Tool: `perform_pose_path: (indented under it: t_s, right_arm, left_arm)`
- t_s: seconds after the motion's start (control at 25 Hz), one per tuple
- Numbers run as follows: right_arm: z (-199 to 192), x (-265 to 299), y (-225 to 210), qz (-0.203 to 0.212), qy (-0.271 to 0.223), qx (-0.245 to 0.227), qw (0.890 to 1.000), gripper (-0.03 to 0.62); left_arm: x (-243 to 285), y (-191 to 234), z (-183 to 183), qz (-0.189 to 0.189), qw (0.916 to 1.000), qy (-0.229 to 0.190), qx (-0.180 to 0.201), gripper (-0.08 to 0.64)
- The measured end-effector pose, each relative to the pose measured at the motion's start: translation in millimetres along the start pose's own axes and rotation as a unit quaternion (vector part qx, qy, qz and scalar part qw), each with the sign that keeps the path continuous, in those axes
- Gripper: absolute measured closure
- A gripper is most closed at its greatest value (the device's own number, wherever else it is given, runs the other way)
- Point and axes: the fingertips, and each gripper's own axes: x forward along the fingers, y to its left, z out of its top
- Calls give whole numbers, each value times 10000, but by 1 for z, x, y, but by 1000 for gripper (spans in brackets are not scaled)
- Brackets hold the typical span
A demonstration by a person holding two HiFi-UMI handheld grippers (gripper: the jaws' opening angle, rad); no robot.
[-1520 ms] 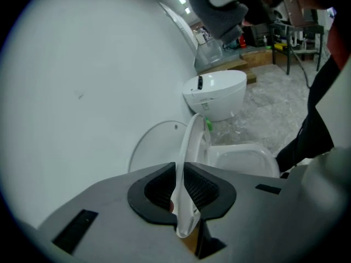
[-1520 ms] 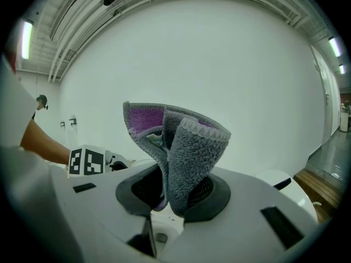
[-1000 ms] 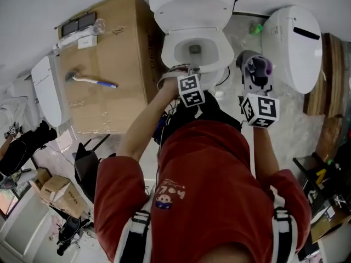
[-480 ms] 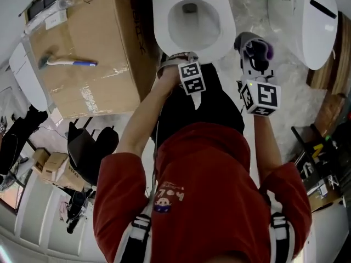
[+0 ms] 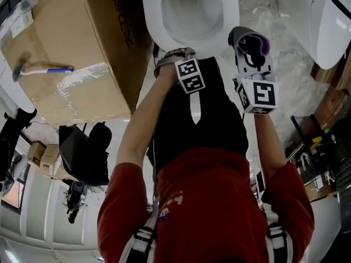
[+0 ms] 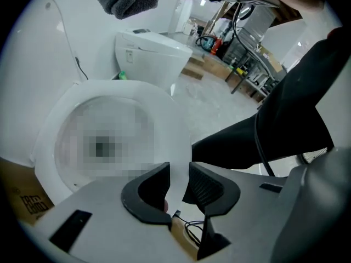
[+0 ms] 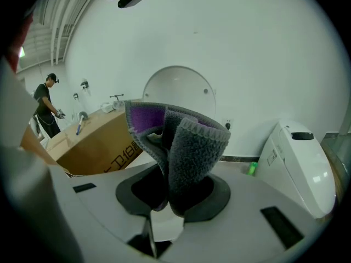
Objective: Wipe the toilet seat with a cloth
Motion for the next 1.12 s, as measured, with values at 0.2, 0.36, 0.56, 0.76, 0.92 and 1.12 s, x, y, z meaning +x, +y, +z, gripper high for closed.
perform_pose_path:
  t_s: [0.2,0.36,0.56,0.76,0.92,1.12]
  right_arm:
    - [-33,26,3,237,143,-189,9994,509]
    - [-53,38,2,267,343,-191,9989,509]
    - [-64,53,3,328,450,-133,9984,509]
    - [-71,66,6,368,463,-41,9982,509]
    - [-83,84,2,417,713,1,9966,509]
    - [-91,124,-26,304,1139,-622,9911,509]
  left_arm:
    - [40,9,-10,184,9998,53,-89,457]
    - [67,15,-20,279,9991,260,166,459]
    - [76,27,-24,465,9985,204,226,508]
    - [75,27,-23,679,9974,-9,235,511]
    - [67,31,-18,1171,9914,-581,-68,546]
    - [33,52,-4,2075,9624,-1634,-640,548]
